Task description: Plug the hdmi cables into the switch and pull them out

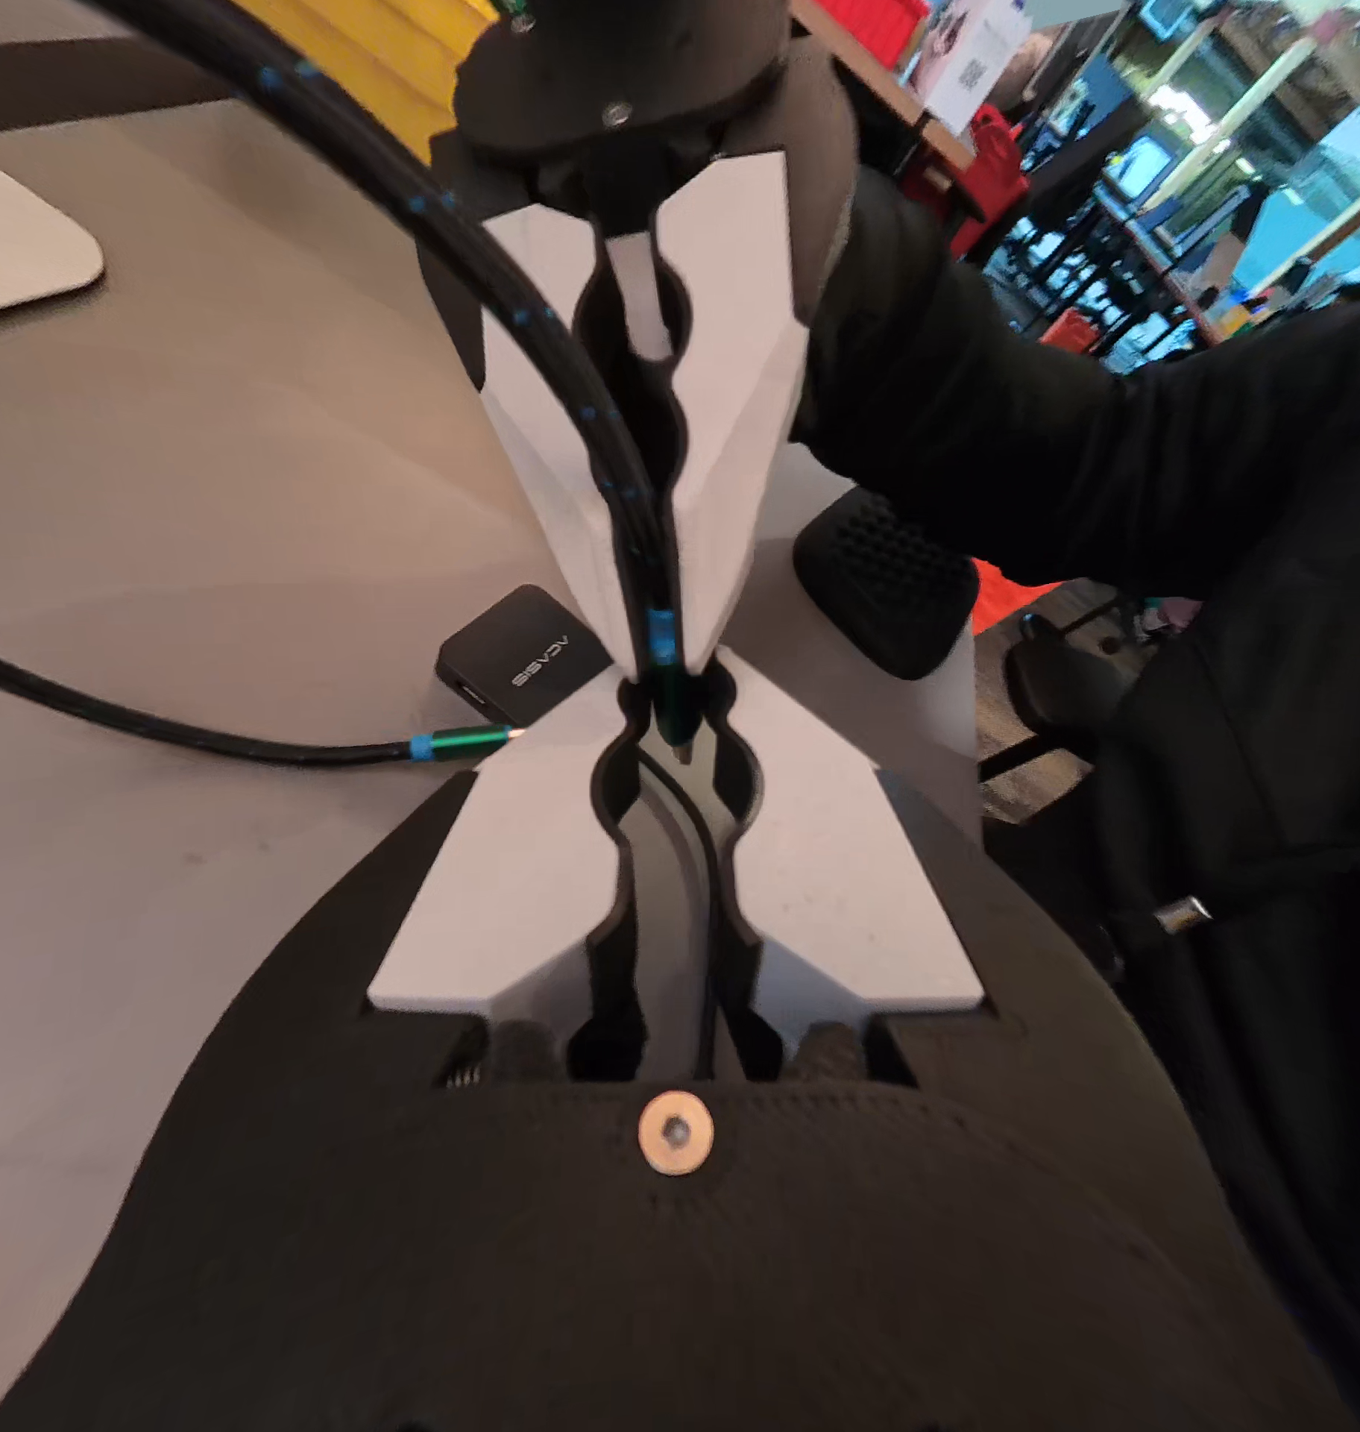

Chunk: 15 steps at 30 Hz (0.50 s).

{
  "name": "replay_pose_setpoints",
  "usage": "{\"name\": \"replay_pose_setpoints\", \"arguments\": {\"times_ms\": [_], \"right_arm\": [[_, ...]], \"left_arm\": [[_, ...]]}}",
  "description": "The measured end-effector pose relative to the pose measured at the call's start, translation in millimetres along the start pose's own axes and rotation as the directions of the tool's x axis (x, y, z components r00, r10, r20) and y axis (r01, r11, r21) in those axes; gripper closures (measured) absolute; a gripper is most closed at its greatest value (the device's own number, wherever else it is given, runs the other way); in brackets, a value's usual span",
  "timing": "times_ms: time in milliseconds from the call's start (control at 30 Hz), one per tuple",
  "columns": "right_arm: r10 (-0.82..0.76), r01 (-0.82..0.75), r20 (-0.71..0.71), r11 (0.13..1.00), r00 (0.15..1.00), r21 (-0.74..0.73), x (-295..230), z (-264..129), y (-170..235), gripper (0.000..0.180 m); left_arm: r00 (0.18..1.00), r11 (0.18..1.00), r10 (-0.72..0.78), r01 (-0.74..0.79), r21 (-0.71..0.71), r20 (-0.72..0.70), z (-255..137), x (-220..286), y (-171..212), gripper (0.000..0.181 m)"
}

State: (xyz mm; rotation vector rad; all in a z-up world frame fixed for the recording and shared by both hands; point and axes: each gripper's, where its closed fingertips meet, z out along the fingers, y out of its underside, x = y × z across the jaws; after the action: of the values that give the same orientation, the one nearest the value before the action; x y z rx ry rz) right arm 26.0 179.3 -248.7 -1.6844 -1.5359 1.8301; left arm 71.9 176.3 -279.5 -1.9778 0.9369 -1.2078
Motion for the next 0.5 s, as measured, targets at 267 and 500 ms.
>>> {"name": "replay_pose_setpoints", "arguments": {"times_ms": [267,500], "right_arm": [[-0.127,0.135,-0.147,0.99,0.981,0.05,7.8,-8.8,-18.2,0.15],[-0.493,0.509,-0.544,0.85,0.679,-0.135,9.9,-34.2,-20.6,0.121]], "left_arm": [[0.995,0.988,-0.103,0.104,0.117,-0.009,-5.9,-9.7,-13.8,0.171],[0.969,0.917,-0.213,0.243,0.315,-0.128,-23.2,-11.6,-45.3,0.171]]}}
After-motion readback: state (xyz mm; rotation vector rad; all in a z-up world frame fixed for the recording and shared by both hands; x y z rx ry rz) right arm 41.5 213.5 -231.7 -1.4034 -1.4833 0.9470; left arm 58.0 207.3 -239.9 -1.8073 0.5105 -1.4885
